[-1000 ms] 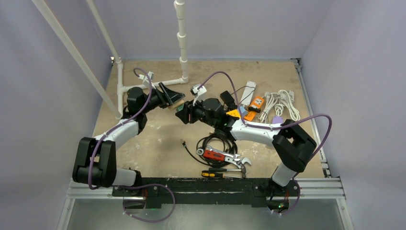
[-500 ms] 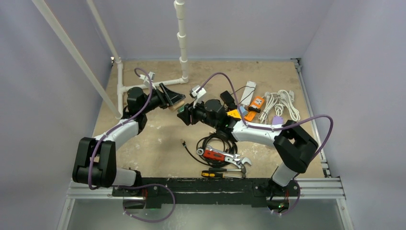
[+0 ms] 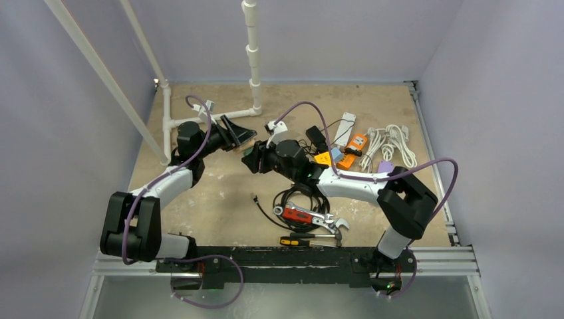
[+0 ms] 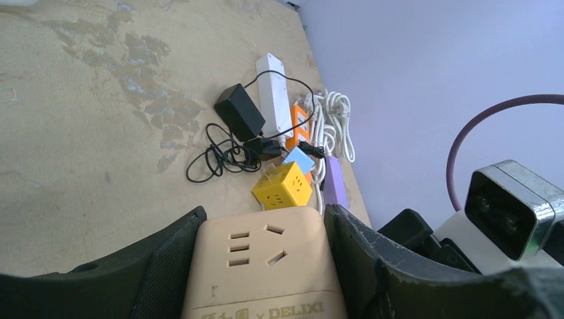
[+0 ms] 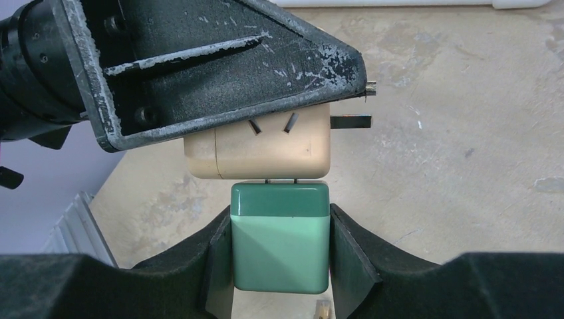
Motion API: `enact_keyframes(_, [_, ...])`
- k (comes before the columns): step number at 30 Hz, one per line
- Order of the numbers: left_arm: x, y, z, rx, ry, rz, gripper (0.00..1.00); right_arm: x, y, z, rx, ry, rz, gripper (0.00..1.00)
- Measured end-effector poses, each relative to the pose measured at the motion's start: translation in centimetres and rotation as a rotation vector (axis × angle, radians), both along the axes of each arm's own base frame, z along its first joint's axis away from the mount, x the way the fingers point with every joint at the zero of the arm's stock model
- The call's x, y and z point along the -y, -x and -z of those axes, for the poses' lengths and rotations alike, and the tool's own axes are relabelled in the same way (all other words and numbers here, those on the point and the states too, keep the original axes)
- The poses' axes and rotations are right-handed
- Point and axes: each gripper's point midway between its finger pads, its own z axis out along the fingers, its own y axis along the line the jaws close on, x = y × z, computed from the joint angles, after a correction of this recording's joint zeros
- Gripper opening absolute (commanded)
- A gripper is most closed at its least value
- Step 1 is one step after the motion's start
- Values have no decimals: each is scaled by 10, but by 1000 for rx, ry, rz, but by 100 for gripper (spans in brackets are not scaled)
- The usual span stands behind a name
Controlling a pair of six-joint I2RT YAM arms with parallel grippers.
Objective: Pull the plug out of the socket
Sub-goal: Remove the plug from the socket.
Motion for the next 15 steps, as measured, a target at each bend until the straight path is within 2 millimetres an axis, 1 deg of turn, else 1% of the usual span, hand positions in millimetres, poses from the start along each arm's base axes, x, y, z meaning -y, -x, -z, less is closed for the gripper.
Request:
enact_keyframes(6, [-2,-1,2,-10,-5,-13,0,-1,0,1,-7,-13,6,0])
enact_keyframes(15, [-10,6,-4,18,-27,-60,0,-7,7,-3,-13,-45,-23,0])
